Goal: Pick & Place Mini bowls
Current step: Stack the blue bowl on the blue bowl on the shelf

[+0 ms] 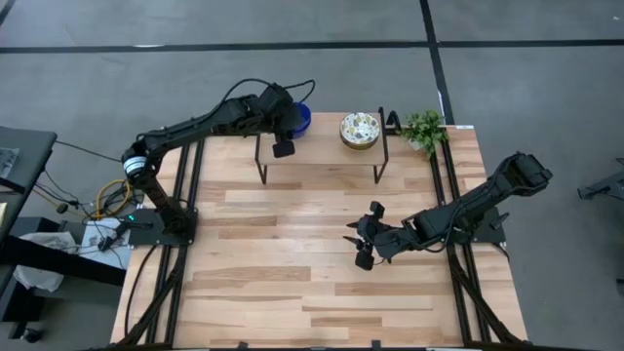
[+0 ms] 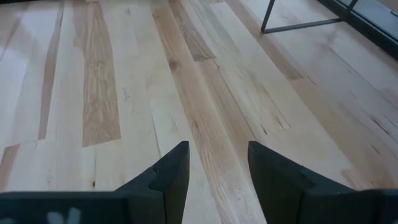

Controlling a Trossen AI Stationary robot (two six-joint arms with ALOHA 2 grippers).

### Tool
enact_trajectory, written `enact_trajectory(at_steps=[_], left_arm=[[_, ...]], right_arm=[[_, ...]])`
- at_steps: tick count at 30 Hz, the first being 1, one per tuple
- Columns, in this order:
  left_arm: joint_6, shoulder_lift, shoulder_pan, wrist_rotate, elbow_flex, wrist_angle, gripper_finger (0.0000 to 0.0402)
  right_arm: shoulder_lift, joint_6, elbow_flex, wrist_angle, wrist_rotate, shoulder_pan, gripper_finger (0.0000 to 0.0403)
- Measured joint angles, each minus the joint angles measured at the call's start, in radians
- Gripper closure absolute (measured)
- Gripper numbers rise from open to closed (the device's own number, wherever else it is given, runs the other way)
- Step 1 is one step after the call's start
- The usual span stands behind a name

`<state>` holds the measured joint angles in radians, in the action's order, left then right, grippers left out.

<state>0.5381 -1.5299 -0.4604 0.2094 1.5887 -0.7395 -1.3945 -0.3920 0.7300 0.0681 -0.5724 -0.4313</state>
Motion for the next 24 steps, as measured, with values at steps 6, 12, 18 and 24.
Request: enact_trajectory(at_steps=[6, 12, 18, 24], left_arm=[[0.004, 0.005, 0.023, 0.000, 0.000, 0.001, 0.0248], [0.028, 0.023, 0.033, -0.002, 0.000, 0.010, 0.0252], [0.058, 0.073, 0.033, -0.002, 0.000, 0.095, 0.0252], [0.171, 0.076, 0.026, 0.160, 0.000, 0.236, 0.0253]], right_arm=[[0.000, 0.000, 0.000, 0.000, 0.000, 0.000, 0.0245], [0.000, 0.000, 0.000, 0.000, 0.000, 0.000, 0.0249], [0.000, 0.000, 0.000, 0.003, 0.000, 0.000, 0.0250], [0.000, 0.000, 0.000, 0.003, 0.000, 0.000, 0.0245]])
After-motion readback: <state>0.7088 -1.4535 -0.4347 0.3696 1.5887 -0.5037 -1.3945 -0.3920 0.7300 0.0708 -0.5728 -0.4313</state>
